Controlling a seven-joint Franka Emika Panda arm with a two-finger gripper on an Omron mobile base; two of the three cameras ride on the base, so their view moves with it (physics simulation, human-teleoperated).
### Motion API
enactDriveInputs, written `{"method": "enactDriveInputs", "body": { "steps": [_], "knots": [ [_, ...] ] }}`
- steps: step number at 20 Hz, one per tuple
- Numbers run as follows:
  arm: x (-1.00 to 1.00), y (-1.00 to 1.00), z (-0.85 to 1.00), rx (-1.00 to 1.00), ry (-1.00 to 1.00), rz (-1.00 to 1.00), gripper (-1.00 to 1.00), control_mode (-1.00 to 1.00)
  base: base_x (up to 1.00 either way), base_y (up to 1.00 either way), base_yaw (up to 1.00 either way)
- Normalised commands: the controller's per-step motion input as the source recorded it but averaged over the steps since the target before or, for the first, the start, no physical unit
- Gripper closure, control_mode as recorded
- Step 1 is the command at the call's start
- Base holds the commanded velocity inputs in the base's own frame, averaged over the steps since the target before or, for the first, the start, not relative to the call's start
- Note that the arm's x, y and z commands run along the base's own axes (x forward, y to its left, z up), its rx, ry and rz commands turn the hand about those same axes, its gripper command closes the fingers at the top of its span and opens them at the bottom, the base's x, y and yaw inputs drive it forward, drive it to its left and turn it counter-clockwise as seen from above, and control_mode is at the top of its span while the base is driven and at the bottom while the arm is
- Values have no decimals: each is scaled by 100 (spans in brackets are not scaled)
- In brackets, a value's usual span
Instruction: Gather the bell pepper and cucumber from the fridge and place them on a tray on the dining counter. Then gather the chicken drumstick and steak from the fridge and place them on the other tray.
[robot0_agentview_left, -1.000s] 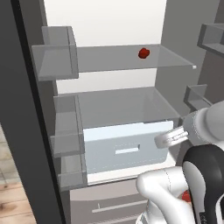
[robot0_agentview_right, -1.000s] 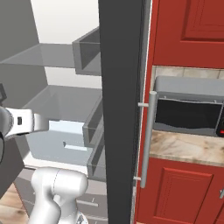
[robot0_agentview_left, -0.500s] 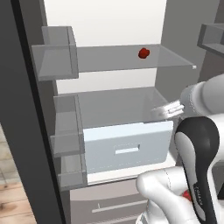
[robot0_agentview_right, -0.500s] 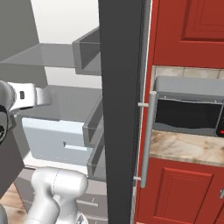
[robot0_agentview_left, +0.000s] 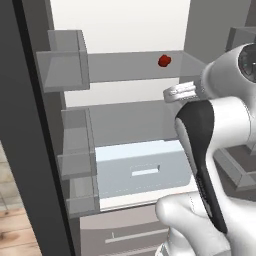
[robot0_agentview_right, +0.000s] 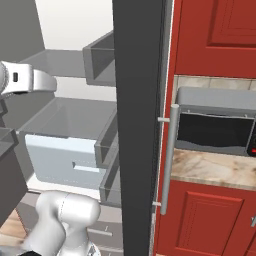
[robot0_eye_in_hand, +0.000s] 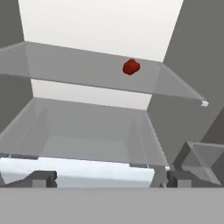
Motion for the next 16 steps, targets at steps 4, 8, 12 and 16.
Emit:
{"method": "enactDriveInputs", "body": {
  "steps": [4, 8, 12, 16],
  "knots": [
    [50, -18, 16, 0, 0, -7, -100, -100, 0, 0, 0],
    [60, -19, 3, 0, 5, -3, -100, -100, 0, 0, 0],
    [64, -8, 0, 0, 3, -3, -100, -100, 0, 0, 0],
    [65, -18, 0, 0, 0, -2, -100, -100, 0, 0, 0]
  ]
}}
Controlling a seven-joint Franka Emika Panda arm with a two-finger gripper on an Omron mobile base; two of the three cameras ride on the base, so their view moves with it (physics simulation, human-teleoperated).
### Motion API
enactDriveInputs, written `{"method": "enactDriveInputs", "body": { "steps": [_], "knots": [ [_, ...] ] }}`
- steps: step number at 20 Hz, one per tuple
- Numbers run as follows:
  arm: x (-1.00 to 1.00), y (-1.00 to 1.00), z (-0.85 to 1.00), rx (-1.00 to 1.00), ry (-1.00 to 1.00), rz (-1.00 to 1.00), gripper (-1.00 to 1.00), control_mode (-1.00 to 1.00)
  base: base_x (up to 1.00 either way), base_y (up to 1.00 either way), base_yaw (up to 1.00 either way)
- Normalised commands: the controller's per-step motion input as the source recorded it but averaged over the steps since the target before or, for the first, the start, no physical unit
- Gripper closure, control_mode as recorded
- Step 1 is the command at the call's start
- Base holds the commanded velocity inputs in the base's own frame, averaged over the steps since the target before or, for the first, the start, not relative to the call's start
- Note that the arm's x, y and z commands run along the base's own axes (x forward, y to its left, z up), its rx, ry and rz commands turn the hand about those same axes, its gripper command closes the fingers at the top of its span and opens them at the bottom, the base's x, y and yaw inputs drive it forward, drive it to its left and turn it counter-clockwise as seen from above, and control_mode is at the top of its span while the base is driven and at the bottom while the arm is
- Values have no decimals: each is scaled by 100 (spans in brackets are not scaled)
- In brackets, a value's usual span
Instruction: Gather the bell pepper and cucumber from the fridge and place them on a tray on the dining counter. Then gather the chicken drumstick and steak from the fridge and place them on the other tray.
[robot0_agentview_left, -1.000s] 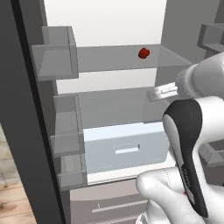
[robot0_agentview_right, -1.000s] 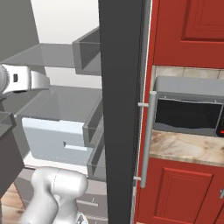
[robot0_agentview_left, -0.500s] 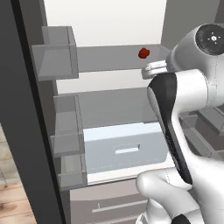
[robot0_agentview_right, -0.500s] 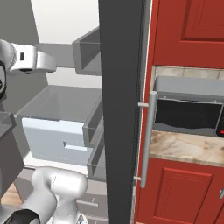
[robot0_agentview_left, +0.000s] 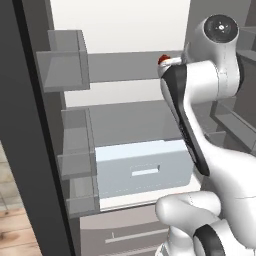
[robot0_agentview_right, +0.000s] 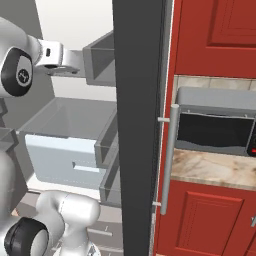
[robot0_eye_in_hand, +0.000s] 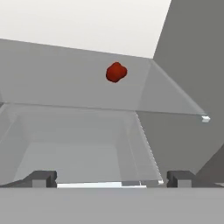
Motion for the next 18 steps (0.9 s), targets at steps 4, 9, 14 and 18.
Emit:
{"method": "enactDriveInputs", "body": {
  "steps": [4, 9, 14, 18],
  "knots": [
    [71, -12, 0, 0, 1, -2, -100, -100, 0, 0, 0],
    [68, -8, -1, 0, 2, -1, -100, -100, 0, 0, 0],
    [65, -1, 0, 0, 1, -3, -100, -100, 0, 0, 0],
    [52, -13, -5, 0, 3, -7, -100, -100, 0, 0, 0]
  ]
}}
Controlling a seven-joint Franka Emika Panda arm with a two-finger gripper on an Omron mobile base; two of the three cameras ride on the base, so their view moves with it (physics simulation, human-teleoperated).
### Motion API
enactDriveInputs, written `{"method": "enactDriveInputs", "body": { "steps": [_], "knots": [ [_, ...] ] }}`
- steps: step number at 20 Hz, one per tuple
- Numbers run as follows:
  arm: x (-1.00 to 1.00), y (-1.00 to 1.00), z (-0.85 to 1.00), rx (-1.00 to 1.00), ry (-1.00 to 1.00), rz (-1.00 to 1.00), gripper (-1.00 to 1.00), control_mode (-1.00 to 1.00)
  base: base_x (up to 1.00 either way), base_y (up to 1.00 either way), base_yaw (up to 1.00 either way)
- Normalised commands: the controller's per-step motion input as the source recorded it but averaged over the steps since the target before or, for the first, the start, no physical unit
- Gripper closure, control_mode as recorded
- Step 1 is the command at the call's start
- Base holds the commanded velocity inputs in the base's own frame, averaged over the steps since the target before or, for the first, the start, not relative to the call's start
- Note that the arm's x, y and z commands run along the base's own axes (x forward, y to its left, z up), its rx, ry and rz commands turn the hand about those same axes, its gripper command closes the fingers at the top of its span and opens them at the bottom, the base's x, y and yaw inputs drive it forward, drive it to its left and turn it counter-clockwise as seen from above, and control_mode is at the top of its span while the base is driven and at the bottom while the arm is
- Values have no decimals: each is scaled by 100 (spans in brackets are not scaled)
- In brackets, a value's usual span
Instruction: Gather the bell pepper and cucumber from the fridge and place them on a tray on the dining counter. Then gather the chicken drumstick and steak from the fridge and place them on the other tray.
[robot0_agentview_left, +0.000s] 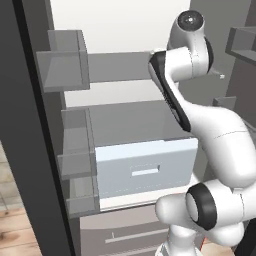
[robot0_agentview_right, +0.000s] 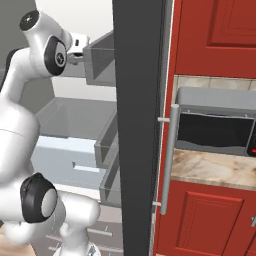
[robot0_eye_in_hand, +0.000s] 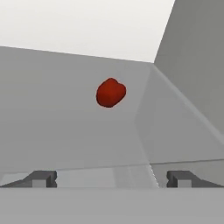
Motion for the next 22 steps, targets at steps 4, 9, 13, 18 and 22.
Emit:
{"method": "enactDriveInputs", "body": {
  "steps": [4, 9, 13, 18, 22],
  "knots": [
    [49, -21, -9, 2, 3, -8, -100, -100, 0, 0, 0],
    [62, -10, -7, 2, 4, -7, -100, -100, 0, 0, 0],
    [69, 0, -5, 0, 4, -4, -100, -100, 0, 0, 0],
    [70, 0, -6, 0, 5, 0, -100, -100, 0, 0, 0],
    [68, 0, -10, 0, 6, 0, -100, -100, 0, 0, 0]
  ]
}}
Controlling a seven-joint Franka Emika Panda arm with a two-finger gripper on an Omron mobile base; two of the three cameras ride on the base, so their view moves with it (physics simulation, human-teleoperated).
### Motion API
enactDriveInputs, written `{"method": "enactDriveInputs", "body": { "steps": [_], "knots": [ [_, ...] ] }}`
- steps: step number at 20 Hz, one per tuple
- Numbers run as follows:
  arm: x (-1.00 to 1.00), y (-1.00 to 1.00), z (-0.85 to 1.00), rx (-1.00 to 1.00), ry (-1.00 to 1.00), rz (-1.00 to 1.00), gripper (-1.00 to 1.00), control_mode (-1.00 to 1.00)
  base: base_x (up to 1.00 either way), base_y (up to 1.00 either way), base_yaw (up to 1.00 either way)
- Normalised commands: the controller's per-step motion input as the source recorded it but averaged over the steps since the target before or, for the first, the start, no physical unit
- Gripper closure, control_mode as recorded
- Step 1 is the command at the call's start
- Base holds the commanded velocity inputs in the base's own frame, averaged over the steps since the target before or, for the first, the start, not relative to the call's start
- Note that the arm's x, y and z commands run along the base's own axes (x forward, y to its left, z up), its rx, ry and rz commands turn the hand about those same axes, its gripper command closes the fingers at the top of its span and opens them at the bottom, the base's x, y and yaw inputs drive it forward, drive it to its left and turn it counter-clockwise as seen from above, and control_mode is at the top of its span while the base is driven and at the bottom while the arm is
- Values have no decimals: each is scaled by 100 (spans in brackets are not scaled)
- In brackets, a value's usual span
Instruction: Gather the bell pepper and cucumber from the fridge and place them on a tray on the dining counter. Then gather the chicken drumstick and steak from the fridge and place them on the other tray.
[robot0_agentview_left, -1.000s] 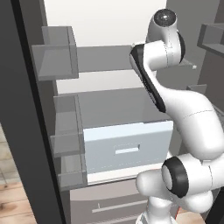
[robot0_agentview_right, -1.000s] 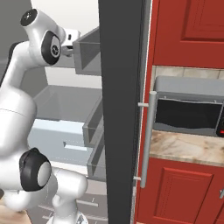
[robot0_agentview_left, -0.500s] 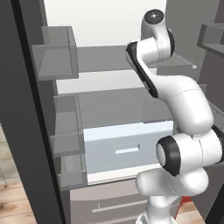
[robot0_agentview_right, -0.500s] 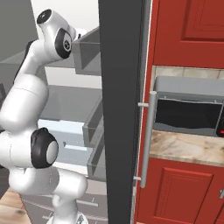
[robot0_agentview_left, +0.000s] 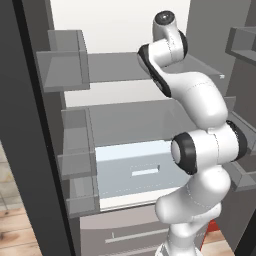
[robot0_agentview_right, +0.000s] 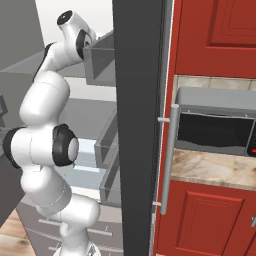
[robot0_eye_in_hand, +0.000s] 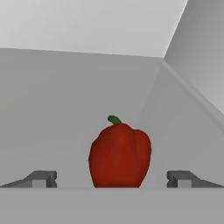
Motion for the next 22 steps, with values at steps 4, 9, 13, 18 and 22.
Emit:
{"method": "enactDriveInputs", "body": {
  "steps": [4, 9, 13, 18, 22],
  "knots": [
    [64, 0, -10, 0, 5, 0, -100, -100, 0, 0, 0],
    [13, -6, -1, 2, 0, -1, -100, -100, 0, 0, 0],
    [0, -12, 0, 1, 0, -4, -100, -100, 0, 0, 0],
    [0, -7, -2, 0, 0, -4, -100, -100, 0, 0, 0],
    [0, 0, -13, 0, 0, -3, -100, -100, 0, 0, 0]
  ]
}}
